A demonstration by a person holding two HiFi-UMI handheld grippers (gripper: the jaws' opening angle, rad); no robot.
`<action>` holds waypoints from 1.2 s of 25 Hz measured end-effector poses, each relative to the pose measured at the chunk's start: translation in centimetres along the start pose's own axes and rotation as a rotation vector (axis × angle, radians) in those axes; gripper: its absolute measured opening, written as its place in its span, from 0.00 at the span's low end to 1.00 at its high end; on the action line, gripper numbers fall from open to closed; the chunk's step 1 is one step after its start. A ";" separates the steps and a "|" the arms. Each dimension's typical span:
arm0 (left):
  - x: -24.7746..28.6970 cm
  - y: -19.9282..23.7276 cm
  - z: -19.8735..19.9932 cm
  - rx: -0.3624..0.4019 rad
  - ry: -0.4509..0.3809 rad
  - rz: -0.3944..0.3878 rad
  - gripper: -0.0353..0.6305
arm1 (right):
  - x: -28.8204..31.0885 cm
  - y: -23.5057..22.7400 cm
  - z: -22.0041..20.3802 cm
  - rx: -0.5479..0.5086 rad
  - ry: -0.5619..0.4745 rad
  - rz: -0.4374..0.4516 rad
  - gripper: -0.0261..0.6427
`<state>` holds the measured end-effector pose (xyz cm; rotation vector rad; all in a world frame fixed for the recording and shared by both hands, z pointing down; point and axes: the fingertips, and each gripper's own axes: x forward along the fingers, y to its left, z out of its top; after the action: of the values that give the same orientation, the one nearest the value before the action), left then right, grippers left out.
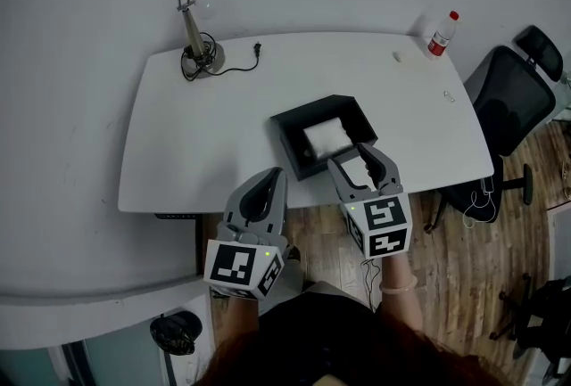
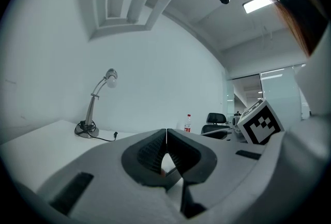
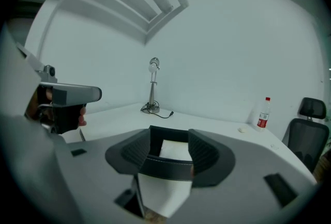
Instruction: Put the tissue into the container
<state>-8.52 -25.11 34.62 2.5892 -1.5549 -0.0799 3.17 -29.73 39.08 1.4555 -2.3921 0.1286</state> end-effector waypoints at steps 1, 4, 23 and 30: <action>-0.4 -0.3 0.0 0.002 -0.001 0.002 0.10 | -0.5 0.1 0.0 -0.001 -0.005 0.002 0.40; -1.5 -1.3 0.2 0.007 -0.005 0.008 0.10 | -2.0 0.4 0.1 -0.003 -0.019 0.004 0.38; -8.0 -6.4 1.2 0.059 -0.014 0.037 0.10 | -10.7 3.2 2.5 0.039 -0.203 0.022 0.14; -10.4 -8.7 1.9 0.084 -0.028 0.036 0.10 | -14.2 3.7 2.6 0.039 -0.230 0.001 0.10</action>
<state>-6.04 -12.01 31.42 2.6328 -1.6490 -0.0490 5.24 -16.58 32.33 1.5623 -2.5842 0.0073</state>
